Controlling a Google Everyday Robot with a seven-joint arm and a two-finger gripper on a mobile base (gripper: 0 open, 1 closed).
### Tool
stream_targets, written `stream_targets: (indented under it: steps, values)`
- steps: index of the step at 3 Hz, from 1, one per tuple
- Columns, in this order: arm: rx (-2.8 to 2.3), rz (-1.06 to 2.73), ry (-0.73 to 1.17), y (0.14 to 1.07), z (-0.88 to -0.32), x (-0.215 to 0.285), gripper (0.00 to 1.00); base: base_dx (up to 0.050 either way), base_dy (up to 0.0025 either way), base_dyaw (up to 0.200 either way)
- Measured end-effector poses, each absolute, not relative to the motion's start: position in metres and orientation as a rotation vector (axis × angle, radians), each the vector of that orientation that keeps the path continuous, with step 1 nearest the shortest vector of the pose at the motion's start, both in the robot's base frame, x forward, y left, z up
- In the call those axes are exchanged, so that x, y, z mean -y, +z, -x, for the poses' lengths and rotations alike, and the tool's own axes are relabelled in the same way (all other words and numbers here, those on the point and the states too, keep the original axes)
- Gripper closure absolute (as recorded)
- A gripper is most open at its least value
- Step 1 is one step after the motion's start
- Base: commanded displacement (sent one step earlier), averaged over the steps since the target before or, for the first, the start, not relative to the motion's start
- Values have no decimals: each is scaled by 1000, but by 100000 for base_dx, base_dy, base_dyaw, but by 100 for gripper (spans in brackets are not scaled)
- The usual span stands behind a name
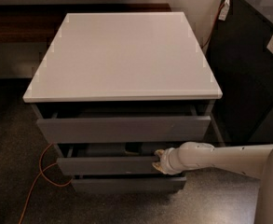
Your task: Pick green can from middle drawer and place on counter
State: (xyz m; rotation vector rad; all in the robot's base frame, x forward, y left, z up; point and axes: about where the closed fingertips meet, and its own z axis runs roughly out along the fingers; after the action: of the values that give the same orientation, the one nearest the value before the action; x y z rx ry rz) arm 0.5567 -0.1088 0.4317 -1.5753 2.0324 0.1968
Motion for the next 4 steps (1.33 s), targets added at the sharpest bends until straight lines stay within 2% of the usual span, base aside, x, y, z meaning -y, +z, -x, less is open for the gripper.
stream_targets:
  steps: [2,3,4]
  values:
    - [-2032,1575,197,432,-557,109,7,0,0,0]
    - [-2039,1595,242,429,-551,103,0,0,0,0]
    - [-2055,1671,404,420,-534,81,0,0,0,0]
